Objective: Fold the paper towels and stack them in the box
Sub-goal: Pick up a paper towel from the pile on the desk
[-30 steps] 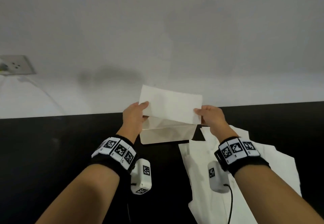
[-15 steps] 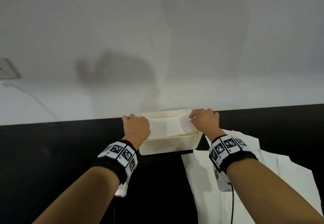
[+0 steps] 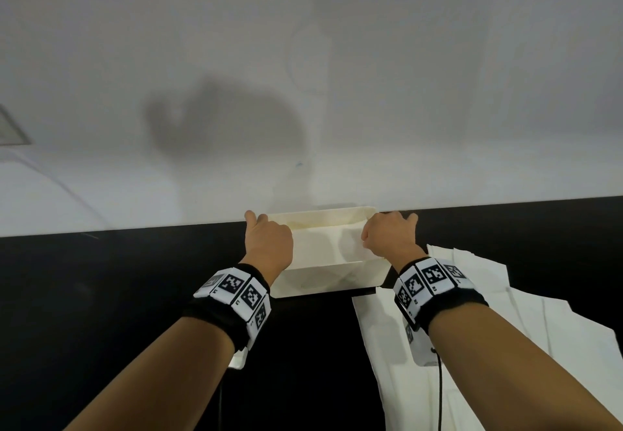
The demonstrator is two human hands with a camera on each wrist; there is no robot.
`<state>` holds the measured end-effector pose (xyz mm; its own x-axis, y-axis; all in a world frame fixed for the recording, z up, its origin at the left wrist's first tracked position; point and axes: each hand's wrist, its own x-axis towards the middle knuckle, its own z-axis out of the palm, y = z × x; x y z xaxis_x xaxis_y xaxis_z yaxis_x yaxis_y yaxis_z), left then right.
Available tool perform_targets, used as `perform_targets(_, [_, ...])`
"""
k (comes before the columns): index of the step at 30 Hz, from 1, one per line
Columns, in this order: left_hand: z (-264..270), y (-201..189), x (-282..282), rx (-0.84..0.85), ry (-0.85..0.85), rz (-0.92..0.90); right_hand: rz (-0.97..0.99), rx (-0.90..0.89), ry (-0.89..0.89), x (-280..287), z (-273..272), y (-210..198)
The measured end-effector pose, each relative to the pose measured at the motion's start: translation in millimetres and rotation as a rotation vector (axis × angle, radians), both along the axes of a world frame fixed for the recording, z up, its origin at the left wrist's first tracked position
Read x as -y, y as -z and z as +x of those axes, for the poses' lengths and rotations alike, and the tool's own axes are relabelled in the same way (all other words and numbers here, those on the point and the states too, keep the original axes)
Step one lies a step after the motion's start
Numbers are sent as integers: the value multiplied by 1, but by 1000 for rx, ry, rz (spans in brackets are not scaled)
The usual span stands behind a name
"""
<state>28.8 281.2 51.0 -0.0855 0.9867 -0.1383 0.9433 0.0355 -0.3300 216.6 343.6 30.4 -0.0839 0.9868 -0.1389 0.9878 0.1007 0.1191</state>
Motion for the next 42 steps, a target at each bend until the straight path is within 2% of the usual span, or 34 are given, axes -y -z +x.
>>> perform_targets(9, [-1, 5, -2, -113, 22, -53, -38, 33, 10, 12, -7, -10])
perform_targets(18, [-1, 7, -4, -132, 27, -56, -88, 73, -32, 17, -11, -17])
perform_targets(21, [2, 2, -2, -127, 9, -28, -109, -71, -55, 21, 2, -33])
perform_targets(24, [10, -11, 7, -78, -19, 75, -142, -356, -43, 37, 34, -66])
perform_targets(28, [39, -30, 29, 159, 29, 244, -49, -797, 189, 80, 95, -100])
perform_targets(31, [74, -33, 54, 553, 44, 171, -8, -957, 341, 117, 139, -96])
perform_targets(33, [99, -27, 76, 836, 36, 57, -5, -1003, 443, 146, 163, -81])
perform_targets(36, [138, -7, 113, 1061, 60, -115, -31, -1052, 615, 192, 190, -44])
perform_targets(39, [170, 17, 148, 1171, 3, -308, -90, -1040, 764, 233, 206, -4])
perform_targets(42, [190, 42, 174, 1148, -51, -444, -81, -929, 874, 267, 209, 24])
